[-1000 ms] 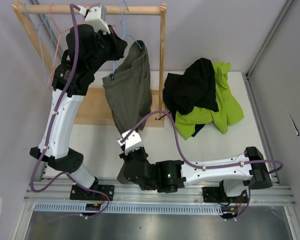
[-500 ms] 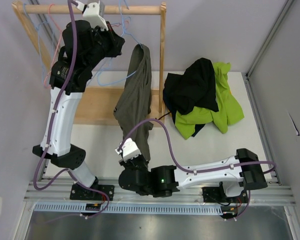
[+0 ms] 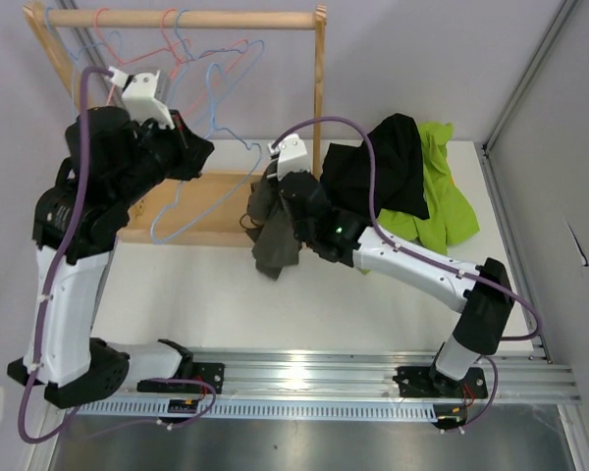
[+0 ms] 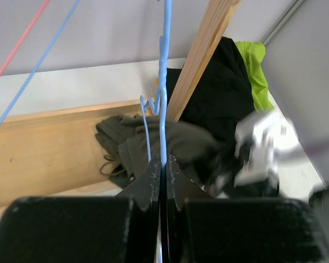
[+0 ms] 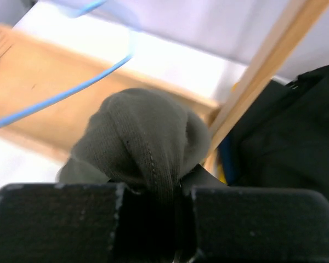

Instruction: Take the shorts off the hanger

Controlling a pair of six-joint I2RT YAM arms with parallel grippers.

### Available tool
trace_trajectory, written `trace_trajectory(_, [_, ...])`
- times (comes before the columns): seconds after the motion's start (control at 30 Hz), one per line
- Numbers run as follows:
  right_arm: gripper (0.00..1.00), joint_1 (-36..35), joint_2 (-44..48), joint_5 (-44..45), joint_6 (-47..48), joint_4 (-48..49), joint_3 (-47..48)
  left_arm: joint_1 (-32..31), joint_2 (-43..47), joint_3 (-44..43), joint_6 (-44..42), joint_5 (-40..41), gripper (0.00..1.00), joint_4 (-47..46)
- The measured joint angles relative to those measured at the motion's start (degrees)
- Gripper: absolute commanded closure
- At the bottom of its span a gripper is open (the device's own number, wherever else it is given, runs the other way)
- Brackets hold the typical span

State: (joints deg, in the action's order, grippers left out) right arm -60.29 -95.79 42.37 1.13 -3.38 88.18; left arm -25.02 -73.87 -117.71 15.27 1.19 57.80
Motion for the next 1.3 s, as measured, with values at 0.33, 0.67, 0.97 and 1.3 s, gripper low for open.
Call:
trace_trajectory(0.33, [1.0,-11.0,14.1,4.3,-4.4,-0.7,-17.8,0.0,-0.5,-5.7,-2.9,4.1,1.0,-3.0])
trace_trajectory(0.67, [1.0,-56.3,33.4,28.3,-38.5,-34.7,-24.9,0.0,-17.9,-15.4,-3.9,6.4,1.0,-11.1])
trace_trajectory(0.97, [1.0,-55.7,25.4,35.8,-62.2,-62.1,-17.9,0.7,-24.3,-16.6,-3.8,8.8,1.0,-17.0])
trace_trajectory(1.3, [1.0,-50.2,31.4,37.7,-36.3,-42.8,-19.8,1.2,-24.6,-16.7,-3.7,9.7,0.79,-18.3])
